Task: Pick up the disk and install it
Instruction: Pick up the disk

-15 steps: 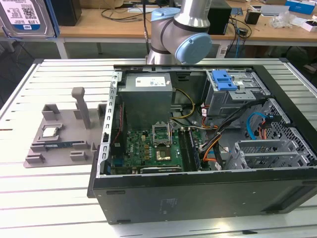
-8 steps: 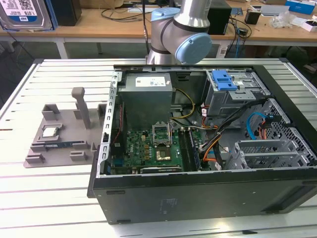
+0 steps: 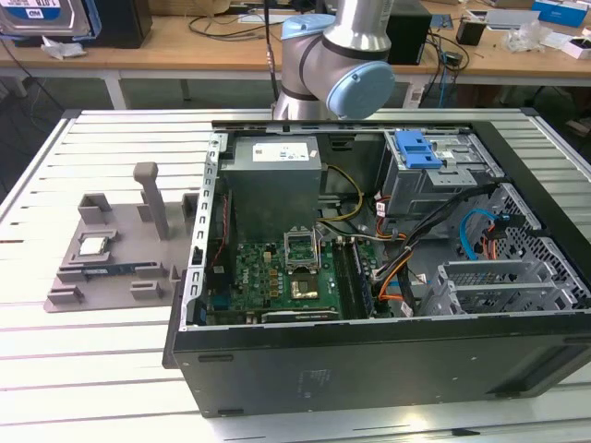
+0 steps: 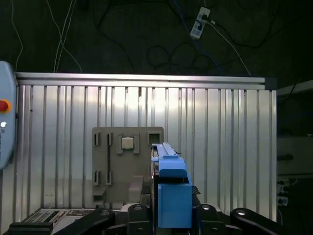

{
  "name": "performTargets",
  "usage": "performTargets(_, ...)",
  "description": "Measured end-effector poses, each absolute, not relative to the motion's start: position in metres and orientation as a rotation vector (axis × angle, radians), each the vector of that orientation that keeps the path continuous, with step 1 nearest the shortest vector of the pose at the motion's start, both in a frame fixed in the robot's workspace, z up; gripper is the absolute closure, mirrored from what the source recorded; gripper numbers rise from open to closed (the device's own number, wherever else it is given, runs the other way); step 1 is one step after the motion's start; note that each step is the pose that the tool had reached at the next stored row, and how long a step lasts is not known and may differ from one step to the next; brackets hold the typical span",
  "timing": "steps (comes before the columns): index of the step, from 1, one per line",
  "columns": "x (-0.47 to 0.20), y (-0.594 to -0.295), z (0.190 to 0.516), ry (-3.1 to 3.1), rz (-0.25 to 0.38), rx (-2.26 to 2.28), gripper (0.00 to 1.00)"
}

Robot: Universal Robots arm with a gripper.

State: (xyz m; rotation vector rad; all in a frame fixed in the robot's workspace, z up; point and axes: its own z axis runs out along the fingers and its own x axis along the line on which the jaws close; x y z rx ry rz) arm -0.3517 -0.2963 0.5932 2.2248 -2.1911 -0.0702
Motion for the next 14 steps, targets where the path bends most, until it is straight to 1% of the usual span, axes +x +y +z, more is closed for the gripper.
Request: performTargets(14,-0.352,-0.296,0.635,-2.191,-0.070,2.225,0.63)
